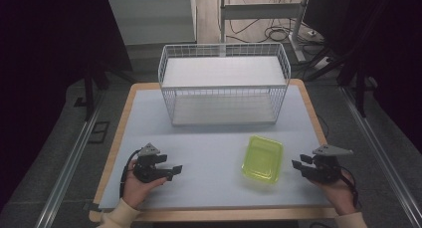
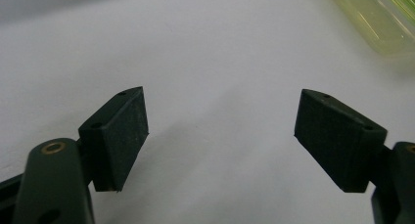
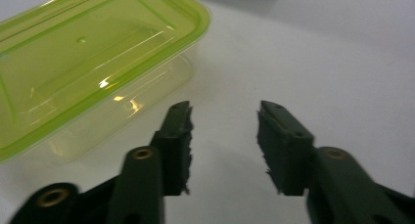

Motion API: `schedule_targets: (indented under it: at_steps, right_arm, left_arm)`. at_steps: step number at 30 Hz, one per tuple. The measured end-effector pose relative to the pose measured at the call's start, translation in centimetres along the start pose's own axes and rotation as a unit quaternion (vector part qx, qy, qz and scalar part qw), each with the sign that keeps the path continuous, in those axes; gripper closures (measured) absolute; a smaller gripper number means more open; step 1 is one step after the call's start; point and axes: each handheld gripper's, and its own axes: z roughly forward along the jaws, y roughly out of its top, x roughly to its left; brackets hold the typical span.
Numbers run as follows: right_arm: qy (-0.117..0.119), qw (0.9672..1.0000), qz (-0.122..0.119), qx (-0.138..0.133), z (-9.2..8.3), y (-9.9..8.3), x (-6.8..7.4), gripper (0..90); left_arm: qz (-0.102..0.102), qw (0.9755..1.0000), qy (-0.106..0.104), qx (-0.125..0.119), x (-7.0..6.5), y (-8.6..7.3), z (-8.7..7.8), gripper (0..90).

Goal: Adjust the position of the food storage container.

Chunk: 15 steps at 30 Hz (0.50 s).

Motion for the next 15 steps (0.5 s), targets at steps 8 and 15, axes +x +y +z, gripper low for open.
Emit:
schedule_targets:
  at_steps: [8,15]
  right_arm:
    - [0.030,0.9991,-0.027,0.015,-0.82,0.57,0.33,82.9]
    - [0.056,0.9968,-0.047,0.033,-0.78,0.78,0.98,89.7]
  left_arm:
    - [0.000,1.0000,0.000,0.003,-0.14,0.04,0.12,19.7]
    - [0.001,1.0000,-0.002,0.002,-0.16,0.01,0.13,19.8]
